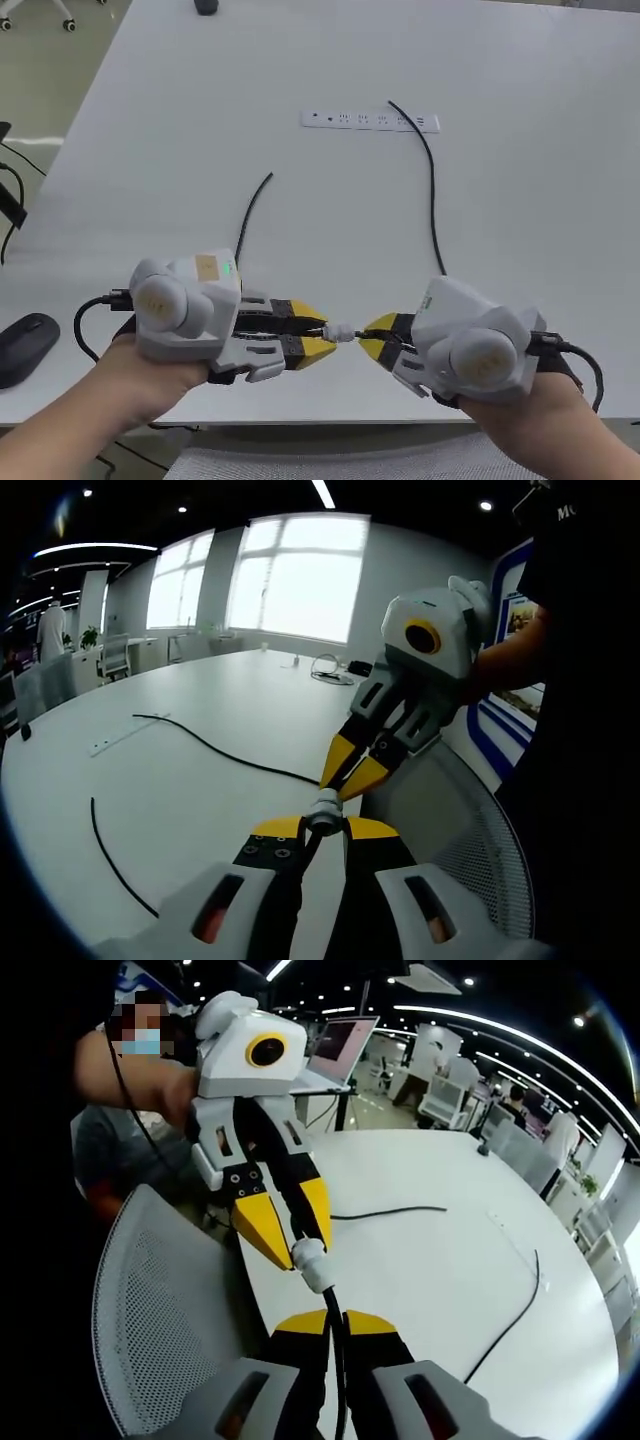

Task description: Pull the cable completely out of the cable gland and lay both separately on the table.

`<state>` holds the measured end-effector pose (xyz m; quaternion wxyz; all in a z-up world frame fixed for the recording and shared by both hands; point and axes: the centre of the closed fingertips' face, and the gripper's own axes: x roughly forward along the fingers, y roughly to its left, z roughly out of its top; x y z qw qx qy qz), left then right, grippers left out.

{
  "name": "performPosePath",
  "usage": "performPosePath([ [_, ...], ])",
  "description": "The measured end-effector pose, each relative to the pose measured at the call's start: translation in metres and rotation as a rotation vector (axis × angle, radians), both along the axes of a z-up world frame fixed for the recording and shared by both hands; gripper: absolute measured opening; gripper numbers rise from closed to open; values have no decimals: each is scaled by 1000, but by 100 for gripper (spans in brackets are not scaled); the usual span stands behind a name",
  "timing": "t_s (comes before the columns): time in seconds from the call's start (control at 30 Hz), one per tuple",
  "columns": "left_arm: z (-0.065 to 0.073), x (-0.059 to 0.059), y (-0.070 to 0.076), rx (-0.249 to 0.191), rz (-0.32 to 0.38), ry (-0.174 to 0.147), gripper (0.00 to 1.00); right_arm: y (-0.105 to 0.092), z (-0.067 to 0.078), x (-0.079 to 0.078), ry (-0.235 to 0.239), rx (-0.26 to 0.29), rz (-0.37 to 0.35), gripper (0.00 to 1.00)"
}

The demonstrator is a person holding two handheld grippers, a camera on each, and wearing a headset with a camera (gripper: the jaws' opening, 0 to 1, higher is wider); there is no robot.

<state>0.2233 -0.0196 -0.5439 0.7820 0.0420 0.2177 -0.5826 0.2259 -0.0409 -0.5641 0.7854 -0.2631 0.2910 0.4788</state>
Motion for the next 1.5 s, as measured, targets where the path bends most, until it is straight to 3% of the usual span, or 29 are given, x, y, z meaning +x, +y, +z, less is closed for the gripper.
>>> performPosePath([
  [0.27, 2, 3, -2, -12, 3, 7, 15, -3, 1, 3, -7, 3, -18, 0],
  [0.37, 2, 4, -3, -6, -3, -12, 15, -6, -1, 6, 1, -1, -42, 0],
  [0.6, 3, 8, 0, -8, 9, 1, 15, -18, -5, 13, 8, -11, -83, 0],
  [1.07, 0, 11, 1, 3, 11, 5, 15, -46, -25, 22, 57, -24, -183, 0],
  [1.27, 1, 11, 1, -4, 14, 8, 15, -56, -34, 23, 102, -5, -243, 0],
  [1.5, -1, 11, 1, 0, 11, 9, 15, -65, -46, 23, 139, -28, -296, 0],
])
